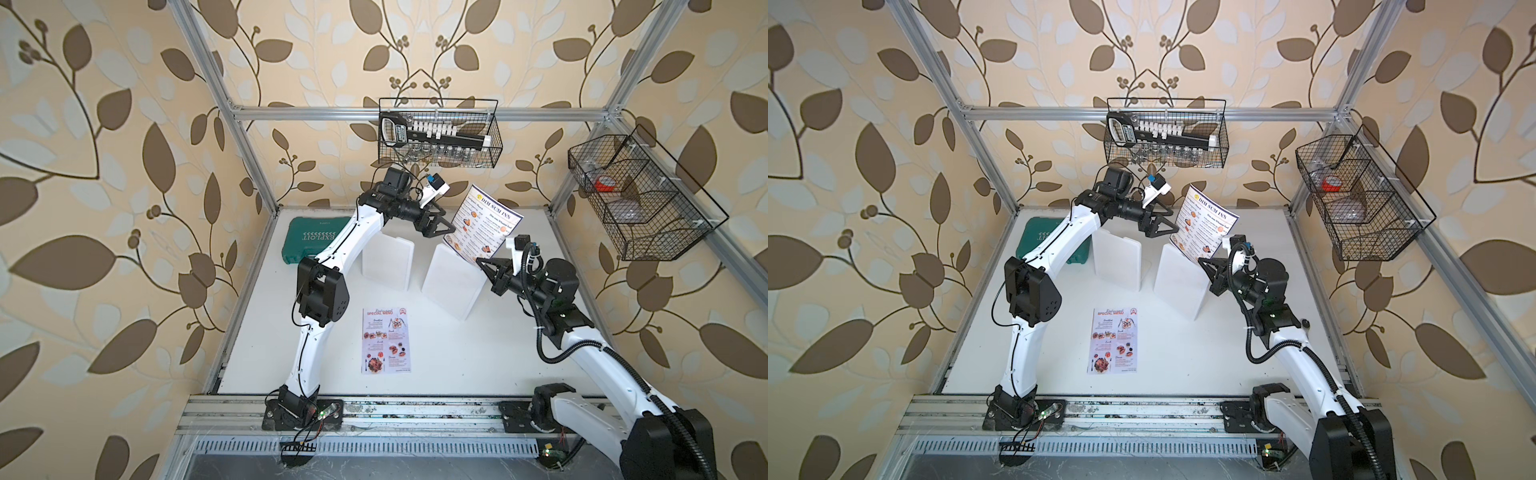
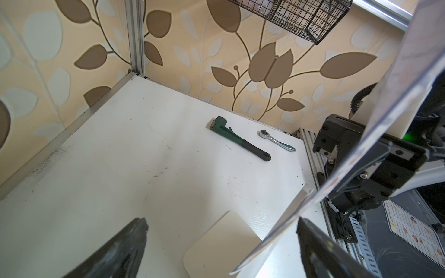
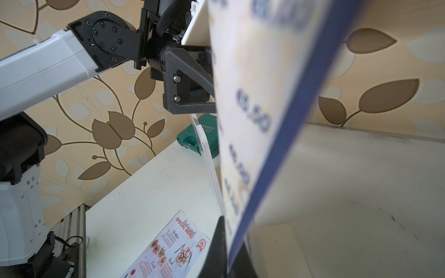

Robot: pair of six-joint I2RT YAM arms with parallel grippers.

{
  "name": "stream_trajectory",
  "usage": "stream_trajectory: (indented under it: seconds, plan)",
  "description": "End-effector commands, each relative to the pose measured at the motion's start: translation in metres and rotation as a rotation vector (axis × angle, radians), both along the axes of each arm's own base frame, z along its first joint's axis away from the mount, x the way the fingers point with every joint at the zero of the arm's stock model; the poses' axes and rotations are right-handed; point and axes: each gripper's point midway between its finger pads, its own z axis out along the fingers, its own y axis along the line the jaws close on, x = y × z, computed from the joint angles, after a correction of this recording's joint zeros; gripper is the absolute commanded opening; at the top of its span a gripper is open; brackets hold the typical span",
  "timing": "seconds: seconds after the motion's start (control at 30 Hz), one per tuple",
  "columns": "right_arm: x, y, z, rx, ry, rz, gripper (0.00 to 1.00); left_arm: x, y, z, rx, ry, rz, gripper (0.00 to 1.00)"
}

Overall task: Insert the menus into the narrow rack
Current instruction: Insert the menu into the narrow rack.

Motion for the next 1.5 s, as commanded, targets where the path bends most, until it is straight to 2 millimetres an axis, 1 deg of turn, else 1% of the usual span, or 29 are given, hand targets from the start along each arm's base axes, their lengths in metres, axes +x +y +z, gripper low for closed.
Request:
stream_trajectory:
  seconds: [0.0,0.37,0.63,0.93,1.07,1.27,1.47]
  plan:
    - [-0.004,0.002,-0.005,0.010,0.012,0.023,0.00,-0.001,0.002,0.020,-0.047,-0.052,-0.031,0.98]
    - [0.004,-0.003,-0.010,0.009,0.039,-0.016,0.00,-0.003,0.001,0.017,-0.049,-0.037,-0.041,0.92]
    - [0.009,-0.006,-0.012,0.005,0.055,-0.039,0.00,-0.003,0.001,0.016,-0.050,-0.035,-0.042,0.86]
    - [0.011,-0.011,-0.012,0.004,0.056,-0.073,0.00,-0.001,0.000,0.017,-0.052,-0.040,-0.034,0.86]
    - [0.011,-0.014,-0.011,0.001,0.054,-0.086,0.00,-0.001,-0.003,0.014,-0.051,-0.040,-0.038,0.86]
    - [0.009,-0.017,-0.013,-0.002,0.058,-0.101,0.00,-0.006,-0.010,0.013,-0.054,-0.038,-0.057,0.85]
    - [0.009,-0.020,-0.014,-0.002,0.061,-0.113,0.00,-0.009,-0.011,0.019,-0.062,-0.044,-0.063,0.85]
